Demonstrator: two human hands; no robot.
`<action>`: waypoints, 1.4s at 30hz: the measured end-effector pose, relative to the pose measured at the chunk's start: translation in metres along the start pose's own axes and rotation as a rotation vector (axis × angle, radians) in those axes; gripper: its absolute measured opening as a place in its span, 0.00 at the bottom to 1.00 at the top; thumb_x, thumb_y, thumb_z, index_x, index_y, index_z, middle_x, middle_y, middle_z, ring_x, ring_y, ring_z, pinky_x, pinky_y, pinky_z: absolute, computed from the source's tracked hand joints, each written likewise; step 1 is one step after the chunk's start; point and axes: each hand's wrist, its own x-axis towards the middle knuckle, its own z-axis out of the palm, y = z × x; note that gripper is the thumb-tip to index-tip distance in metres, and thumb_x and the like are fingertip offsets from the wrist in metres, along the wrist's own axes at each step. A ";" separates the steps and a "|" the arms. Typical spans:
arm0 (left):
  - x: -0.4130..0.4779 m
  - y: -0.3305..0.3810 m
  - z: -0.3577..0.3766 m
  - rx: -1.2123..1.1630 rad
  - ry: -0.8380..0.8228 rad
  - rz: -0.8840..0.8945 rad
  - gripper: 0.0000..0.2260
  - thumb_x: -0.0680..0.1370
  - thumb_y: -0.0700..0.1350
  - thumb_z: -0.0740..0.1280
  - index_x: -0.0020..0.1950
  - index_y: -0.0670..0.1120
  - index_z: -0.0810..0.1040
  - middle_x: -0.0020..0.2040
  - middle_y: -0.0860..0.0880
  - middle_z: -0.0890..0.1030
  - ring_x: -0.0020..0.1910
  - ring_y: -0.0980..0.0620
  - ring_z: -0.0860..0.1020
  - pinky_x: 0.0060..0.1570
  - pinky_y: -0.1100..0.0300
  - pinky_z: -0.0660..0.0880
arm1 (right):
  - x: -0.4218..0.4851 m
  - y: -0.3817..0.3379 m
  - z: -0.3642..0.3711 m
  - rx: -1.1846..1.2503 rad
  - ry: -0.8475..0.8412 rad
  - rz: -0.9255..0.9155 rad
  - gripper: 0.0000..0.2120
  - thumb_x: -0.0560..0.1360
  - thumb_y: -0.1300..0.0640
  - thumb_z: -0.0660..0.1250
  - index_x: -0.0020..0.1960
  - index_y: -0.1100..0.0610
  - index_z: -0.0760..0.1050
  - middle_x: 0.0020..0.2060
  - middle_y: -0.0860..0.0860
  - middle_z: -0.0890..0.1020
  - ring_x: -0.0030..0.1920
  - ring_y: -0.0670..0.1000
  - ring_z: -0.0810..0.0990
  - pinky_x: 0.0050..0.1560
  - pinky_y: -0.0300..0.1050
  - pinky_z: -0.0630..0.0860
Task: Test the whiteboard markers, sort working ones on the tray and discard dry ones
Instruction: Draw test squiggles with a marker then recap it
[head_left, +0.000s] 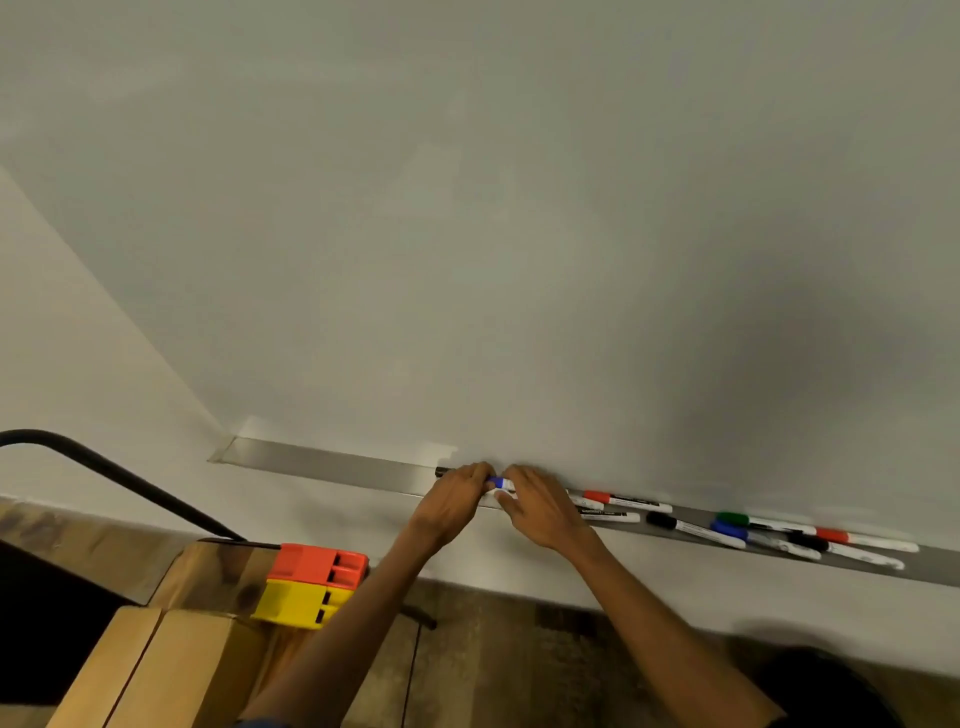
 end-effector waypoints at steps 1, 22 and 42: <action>0.001 0.006 -0.005 -0.018 -0.006 0.020 0.07 0.80 0.39 0.57 0.57 0.46 0.70 0.52 0.46 0.78 0.47 0.47 0.78 0.49 0.55 0.75 | -0.001 -0.003 -0.008 -0.006 0.002 -0.003 0.13 0.80 0.52 0.61 0.61 0.57 0.72 0.55 0.55 0.80 0.52 0.54 0.79 0.55 0.47 0.75; -0.016 0.141 -0.073 0.044 0.093 0.237 0.15 0.80 0.37 0.59 0.67 0.44 0.71 0.62 0.44 0.77 0.58 0.46 0.76 0.58 0.58 0.71 | -0.088 0.024 -0.133 -0.248 0.064 -0.090 0.19 0.80 0.44 0.57 0.55 0.58 0.75 0.44 0.56 0.82 0.42 0.55 0.78 0.41 0.44 0.69; 0.022 0.290 -0.180 -0.195 0.743 0.184 0.15 0.82 0.49 0.59 0.68 0.47 0.71 0.59 0.50 0.80 0.56 0.54 0.78 0.56 0.66 0.71 | -0.160 0.025 -0.318 0.456 0.764 -0.067 0.07 0.82 0.53 0.55 0.60 0.48 0.63 0.29 0.49 0.70 0.25 0.45 0.65 0.27 0.40 0.64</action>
